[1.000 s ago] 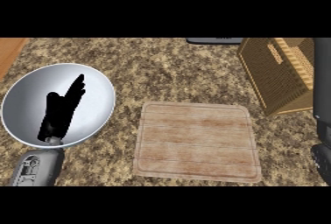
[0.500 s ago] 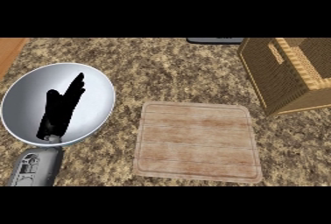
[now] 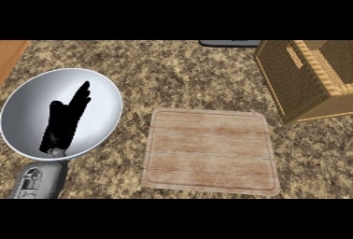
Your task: Pick the croissant from the cutting board and place it in the basket
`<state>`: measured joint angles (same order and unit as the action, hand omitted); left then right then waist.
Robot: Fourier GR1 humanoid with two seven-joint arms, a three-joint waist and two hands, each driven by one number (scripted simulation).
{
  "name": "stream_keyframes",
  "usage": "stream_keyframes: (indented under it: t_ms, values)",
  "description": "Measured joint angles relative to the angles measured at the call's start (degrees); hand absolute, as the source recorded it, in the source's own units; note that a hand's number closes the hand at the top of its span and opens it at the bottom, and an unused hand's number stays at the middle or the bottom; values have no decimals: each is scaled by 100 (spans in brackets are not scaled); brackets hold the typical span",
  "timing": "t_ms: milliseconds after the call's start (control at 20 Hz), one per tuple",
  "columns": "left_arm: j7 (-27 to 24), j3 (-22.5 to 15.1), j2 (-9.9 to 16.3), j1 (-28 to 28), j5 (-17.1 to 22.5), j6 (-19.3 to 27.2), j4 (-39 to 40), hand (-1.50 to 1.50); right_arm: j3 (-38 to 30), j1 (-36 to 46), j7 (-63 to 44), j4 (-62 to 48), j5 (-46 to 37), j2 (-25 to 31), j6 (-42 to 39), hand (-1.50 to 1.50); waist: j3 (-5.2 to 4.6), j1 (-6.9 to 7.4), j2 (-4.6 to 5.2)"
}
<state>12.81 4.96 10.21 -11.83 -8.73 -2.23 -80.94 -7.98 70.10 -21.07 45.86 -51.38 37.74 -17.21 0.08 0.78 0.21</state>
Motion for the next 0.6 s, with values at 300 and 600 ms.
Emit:
stream_keyframes:
  t_ms: [300,600]
  values:
    - [48,-12,-31,-107,-26,11,42,0,-171,-135,866,-740,12,274,264,150,5,23,7]
    - [98,-6,-51,-158,-3,-11,36,0,-303,-358,1290,-1366,24,138,663,150,4,41,15]
